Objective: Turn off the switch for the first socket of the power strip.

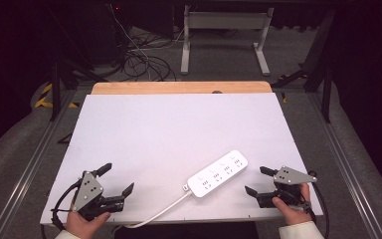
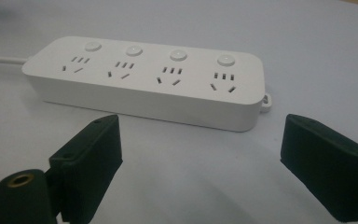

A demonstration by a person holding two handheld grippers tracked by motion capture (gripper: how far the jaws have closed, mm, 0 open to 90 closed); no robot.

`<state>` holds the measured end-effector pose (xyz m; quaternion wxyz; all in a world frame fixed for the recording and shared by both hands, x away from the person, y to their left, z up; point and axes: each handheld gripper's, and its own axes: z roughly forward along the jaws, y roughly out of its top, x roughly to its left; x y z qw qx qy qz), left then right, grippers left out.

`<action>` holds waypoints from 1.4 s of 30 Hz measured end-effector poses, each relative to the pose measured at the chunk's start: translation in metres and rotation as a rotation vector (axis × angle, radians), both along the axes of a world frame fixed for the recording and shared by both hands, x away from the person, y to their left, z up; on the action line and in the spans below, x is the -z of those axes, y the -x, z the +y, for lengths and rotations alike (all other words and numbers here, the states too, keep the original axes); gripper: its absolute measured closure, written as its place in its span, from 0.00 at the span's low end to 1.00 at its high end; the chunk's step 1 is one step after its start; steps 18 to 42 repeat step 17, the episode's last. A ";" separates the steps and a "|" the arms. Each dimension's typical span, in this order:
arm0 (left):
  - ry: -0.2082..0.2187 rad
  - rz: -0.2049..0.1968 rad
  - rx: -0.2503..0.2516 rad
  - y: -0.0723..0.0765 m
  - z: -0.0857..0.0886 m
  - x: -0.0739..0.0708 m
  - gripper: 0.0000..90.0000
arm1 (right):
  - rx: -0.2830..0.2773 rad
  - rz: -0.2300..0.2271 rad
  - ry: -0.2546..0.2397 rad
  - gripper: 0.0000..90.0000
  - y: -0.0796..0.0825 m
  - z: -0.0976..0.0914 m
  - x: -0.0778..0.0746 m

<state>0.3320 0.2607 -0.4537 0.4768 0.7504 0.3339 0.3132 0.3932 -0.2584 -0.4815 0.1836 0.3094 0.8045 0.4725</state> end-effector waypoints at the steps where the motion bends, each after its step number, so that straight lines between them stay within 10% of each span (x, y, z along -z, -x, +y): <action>1: 0.002 -0.002 -0.002 0.000 0.001 0.000 0.12 | 0.002 -0.003 0.000 0.14 0.000 -0.001 0.000; 42: -0.002 -0.012 -0.007 0.000 0.004 -0.001 0.12 | -0.008 -0.034 0.015 0.15 0.002 -0.001 -0.003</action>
